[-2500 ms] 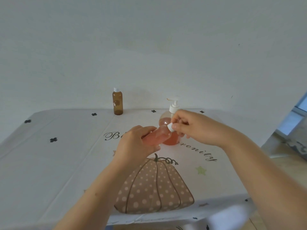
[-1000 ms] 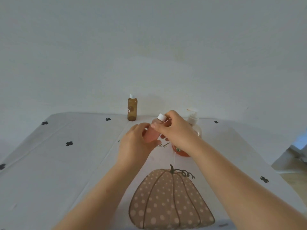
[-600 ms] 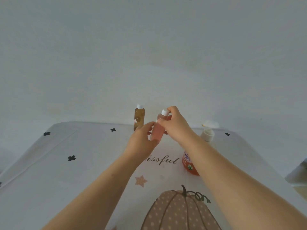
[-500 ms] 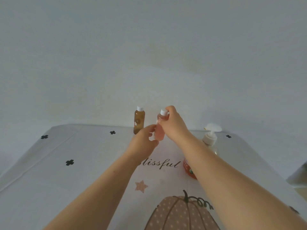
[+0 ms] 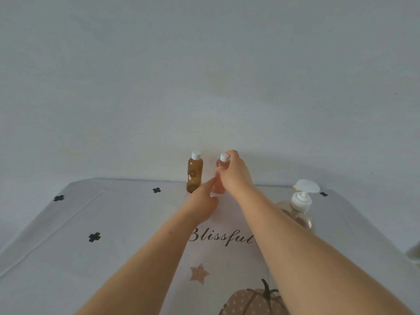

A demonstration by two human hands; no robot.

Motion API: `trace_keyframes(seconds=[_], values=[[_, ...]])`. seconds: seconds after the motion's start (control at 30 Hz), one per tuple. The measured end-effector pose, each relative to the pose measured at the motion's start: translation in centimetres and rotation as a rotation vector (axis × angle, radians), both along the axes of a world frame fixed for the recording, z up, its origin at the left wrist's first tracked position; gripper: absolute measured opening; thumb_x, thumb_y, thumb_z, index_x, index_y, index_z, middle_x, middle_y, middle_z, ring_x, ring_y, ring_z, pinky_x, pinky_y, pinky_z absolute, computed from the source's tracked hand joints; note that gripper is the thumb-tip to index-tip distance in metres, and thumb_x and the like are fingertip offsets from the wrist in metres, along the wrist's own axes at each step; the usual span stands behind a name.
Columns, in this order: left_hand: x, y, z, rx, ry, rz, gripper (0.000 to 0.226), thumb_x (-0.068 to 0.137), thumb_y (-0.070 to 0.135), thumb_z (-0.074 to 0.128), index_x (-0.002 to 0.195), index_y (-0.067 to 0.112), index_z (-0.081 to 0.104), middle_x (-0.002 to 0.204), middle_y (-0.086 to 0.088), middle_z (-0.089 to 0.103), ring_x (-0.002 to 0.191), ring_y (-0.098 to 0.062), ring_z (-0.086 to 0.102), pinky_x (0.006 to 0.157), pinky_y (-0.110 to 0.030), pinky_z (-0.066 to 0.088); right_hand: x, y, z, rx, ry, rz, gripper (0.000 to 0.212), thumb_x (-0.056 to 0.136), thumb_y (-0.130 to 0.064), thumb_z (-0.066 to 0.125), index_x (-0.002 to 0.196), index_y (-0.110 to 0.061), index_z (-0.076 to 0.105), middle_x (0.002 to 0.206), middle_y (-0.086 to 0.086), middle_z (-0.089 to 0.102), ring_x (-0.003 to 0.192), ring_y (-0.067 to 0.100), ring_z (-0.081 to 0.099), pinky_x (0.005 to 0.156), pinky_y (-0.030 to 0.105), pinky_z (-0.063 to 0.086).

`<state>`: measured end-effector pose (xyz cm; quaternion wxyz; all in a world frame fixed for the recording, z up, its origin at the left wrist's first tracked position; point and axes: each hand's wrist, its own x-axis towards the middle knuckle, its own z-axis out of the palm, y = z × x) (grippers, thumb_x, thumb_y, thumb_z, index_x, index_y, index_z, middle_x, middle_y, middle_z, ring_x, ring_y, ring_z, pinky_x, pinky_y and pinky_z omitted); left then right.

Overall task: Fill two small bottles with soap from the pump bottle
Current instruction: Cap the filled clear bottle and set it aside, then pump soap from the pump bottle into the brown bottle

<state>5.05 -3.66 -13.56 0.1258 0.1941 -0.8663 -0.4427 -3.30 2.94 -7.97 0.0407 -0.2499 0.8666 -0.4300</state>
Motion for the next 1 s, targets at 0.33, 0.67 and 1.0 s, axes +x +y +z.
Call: trace_keyframes(seconds=[0.33,0.67,1.0], values=[[1.6,-0.3,0.9,0.052,0.083,0.260,0.034,0.085,0.001,0.050,0.100,0.028,0.065,0.105,0.010,0.063,0.088,-0.012,0.058,0.071,-0.024,0.042,-0.1,0.5,0.3,0.025,0.020,-0.018,0.051,0.101,-0.015,0.053,0.149,-0.017,0.037,0.142,0.007,0.047,0.118,0.026,0.056,0.077,0.025,0.040],[1.0,-3.2,2.4,0.153,0.235,0.419,0.065,0.088,0.021,0.068,0.145,0.015,0.037,0.147,-0.002,0.042,0.131,-0.021,0.045,0.089,-0.027,0.035,1.1,1.2,1.7,-0.094,0.205,-0.005,0.044,0.103,-0.012,0.048,0.146,-0.019,0.042,0.145,0.006,0.044,0.125,0.023,0.052,0.087,0.022,0.035],[0.8,-3.4,2.8,0.060,0.206,0.384,0.039,0.086,0.025,0.070,0.124,0.021,0.060,0.121,0.001,0.059,0.096,-0.015,0.052,0.070,-0.023,0.037,2.1,2.2,1.4,-0.082,0.220,0.010,0.042,0.104,-0.015,0.048,0.145,-0.018,0.045,0.143,0.006,0.044,0.124,0.020,0.052,0.087,0.021,0.035]])
